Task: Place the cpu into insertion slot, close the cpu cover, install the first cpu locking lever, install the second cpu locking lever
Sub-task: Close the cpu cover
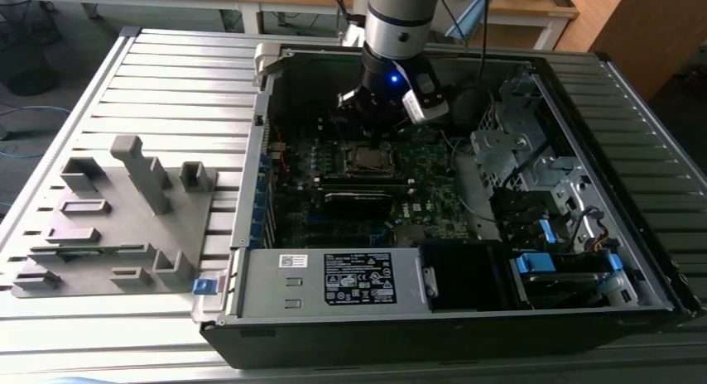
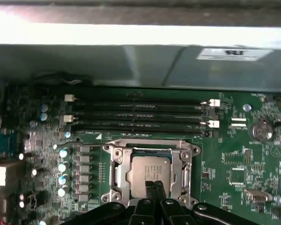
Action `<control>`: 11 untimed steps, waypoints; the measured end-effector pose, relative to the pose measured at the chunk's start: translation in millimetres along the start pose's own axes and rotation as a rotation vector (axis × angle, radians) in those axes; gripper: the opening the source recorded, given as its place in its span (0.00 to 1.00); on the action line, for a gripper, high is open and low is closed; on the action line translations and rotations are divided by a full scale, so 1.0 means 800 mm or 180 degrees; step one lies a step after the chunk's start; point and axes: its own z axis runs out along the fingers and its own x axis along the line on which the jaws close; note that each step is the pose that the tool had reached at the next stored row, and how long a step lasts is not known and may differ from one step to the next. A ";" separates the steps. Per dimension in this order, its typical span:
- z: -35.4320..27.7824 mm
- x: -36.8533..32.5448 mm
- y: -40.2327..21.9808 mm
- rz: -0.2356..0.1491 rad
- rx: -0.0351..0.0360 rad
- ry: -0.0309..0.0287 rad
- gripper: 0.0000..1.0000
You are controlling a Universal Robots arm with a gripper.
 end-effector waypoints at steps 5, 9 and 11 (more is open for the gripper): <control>0.0006 0.0000 0.0000 -0.0241 0.0002 0.0002 0.11; 0.0037 0.0029 0.0000 -0.0260 0.0003 -0.0016 0.11; 0.0061 0.0041 -0.0001 -0.0259 0.0004 -0.0018 0.11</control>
